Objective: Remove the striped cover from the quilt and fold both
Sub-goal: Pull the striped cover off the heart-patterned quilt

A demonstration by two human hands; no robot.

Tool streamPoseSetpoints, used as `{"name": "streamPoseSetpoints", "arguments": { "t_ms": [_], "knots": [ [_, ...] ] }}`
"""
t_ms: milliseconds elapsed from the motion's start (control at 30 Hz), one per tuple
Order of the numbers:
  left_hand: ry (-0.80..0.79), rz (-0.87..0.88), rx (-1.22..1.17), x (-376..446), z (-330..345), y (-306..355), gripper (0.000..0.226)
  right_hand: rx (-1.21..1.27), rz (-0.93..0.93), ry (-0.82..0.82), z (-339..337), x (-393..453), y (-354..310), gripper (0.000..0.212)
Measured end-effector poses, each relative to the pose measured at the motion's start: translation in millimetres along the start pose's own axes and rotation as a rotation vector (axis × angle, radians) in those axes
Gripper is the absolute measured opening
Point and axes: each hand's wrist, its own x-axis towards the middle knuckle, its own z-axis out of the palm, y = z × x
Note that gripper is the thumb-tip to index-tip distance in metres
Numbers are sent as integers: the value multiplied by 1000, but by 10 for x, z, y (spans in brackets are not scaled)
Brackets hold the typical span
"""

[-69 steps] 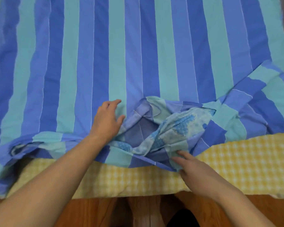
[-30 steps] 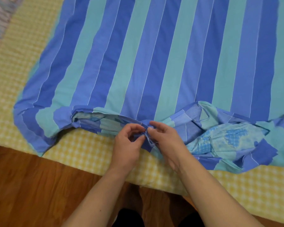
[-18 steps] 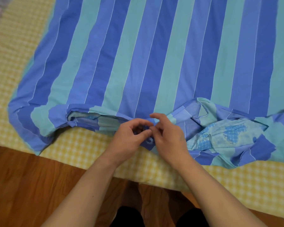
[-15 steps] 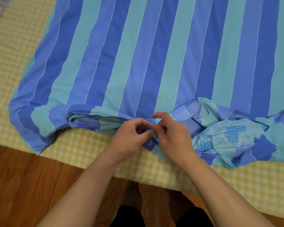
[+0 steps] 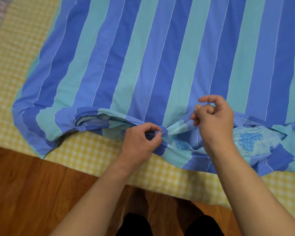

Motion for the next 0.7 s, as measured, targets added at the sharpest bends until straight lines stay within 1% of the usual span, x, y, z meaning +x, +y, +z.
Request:
{"name": "streamPoseSetpoints", "arguments": {
  "t_ms": [200,300,333,400,433,467,500,533,567,600,633,700],
  "knots": [
    [11,-16,-48,71,63,39,3,120,-7,46,12,42,-168,21],
    [27,-24,-33,89,24,-29,4,220,17,175,-117,143,-240,21],
    [16,-53,-87,65,-6,-63,5,245,19,217,-164,198,-253,20],
    [-44,-106,-286,14,-44,-80,2,237,26,227,-205,290,-248,17],
    [-66,-126,-362,3,-48,-78,2,226,49,185,-191,322,-213,15],
    [-69,-149,-409,-5,-60,-90,3,234,96,110,-145,341,-169,13],
    [-66,-171,-441,-4,-72,-100,6,260,161,19,-80,342,-134,15],
    [-59,-190,-469,11,-84,-109,10,273,216,-74,-45,343,-95,23],
    [-47,-208,-494,33,-96,-115,14,236,241,-154,-21,332,-55,30],
    [-37,-225,-518,55,-111,-126,16,135,237,-209,-1,300,-12,32],
    [-29,-236,-534,70,-127,-138,16,13,216,-240,24,238,19,30],
    [-19,-248,-567,89,-147,-137,15,-145,197,-268,71,60,80,19]
  ]
}}
